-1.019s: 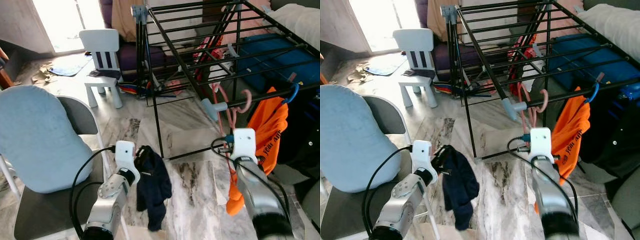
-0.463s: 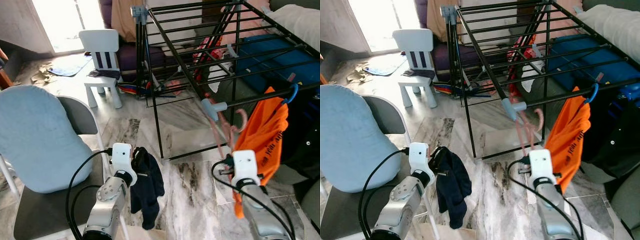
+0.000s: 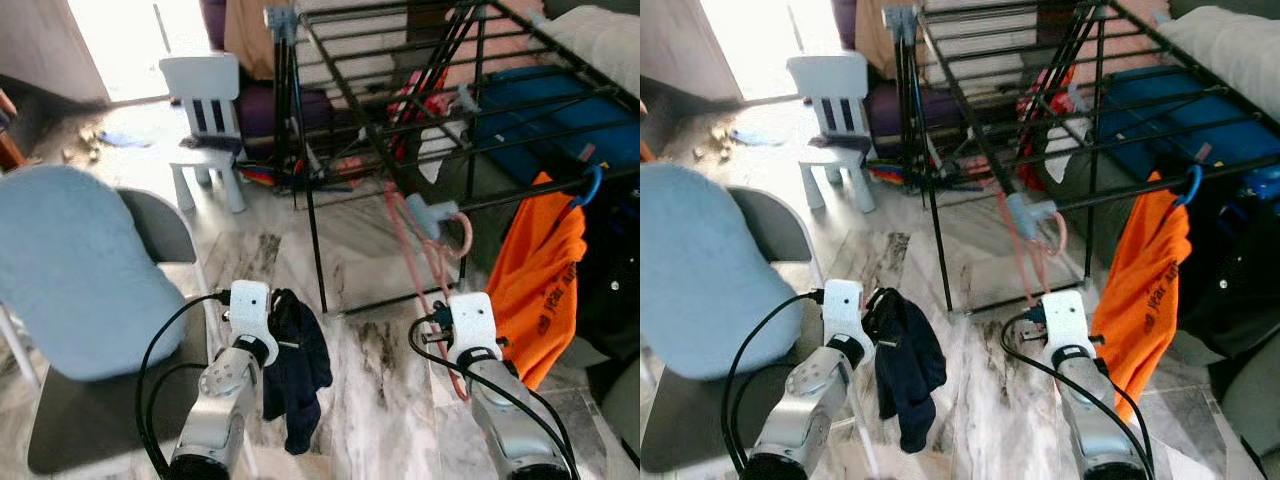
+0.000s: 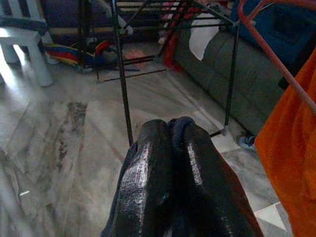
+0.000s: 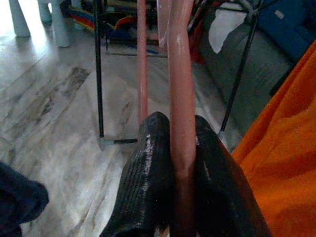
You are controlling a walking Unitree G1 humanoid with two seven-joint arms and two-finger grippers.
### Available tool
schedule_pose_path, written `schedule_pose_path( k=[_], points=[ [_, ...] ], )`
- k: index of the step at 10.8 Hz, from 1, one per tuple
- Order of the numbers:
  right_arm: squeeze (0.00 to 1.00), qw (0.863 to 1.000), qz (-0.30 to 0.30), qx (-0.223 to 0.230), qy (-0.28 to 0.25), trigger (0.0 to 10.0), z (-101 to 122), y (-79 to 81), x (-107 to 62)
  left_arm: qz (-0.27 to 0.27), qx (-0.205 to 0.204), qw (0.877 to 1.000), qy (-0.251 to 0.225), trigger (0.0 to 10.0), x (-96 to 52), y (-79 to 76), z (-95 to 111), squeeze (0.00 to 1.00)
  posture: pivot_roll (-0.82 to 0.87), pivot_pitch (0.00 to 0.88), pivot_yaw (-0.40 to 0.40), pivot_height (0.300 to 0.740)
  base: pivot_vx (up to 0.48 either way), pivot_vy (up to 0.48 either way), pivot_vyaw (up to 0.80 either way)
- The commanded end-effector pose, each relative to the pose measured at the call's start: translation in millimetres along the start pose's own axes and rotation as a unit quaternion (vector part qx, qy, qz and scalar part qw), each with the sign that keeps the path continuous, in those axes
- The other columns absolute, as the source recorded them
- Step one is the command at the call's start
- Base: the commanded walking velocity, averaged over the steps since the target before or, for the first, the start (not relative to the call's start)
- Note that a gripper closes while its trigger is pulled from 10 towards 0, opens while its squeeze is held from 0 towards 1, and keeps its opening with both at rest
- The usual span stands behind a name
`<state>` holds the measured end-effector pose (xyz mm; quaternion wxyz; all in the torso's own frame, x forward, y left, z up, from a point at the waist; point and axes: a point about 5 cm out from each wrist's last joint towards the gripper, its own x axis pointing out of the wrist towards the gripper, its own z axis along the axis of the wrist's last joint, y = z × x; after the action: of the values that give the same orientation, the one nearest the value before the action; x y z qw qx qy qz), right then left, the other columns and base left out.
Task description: Hang hanger
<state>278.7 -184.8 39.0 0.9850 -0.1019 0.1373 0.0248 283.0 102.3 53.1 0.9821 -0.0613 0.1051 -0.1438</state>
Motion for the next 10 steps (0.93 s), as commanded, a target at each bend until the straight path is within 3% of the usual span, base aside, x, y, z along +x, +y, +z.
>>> schedule_pose_path(
  k=[1,4,6,10],
  points=[
    [0.0,1.0,0.009,0.002,-0.002,10.0,0,4.1,0.4,0.002,0.005,1.0,-0.005,10.0,0.6,-0.5,2,0.0,-0.17,0.0,0.03,0.74,-0.255,0.0,0.0],
    [0.0,1.0,0.017,0.002,-0.004,10.0,2,5.8,1.2,-0.001,0.008,1.0,-0.004,10.0,1.9,-3.2,2,0.0,-0.18,0.0,0.032,0.74,-0.259,0.0,0.0],
    [0.0,1.0,0.015,0.0,-0.011,10.0,5,4.6,2.1,-0.022,-0.013,0.999,-0.036,10.0,1.5,-2.3,11,0.0,-0.19,0.0,0.034,0.74,0.0,0.0,0.0],
    [0.0,1.0,0.014,-0.005,-0.017,10.0,9,5.3,3.9,-0.023,-0.015,0.999,-0.046,10.0,2.4,1.2,15,0.0,-0.19,0.0,0.035,0.74,0.0,-0.468,0.0]
  ],
)
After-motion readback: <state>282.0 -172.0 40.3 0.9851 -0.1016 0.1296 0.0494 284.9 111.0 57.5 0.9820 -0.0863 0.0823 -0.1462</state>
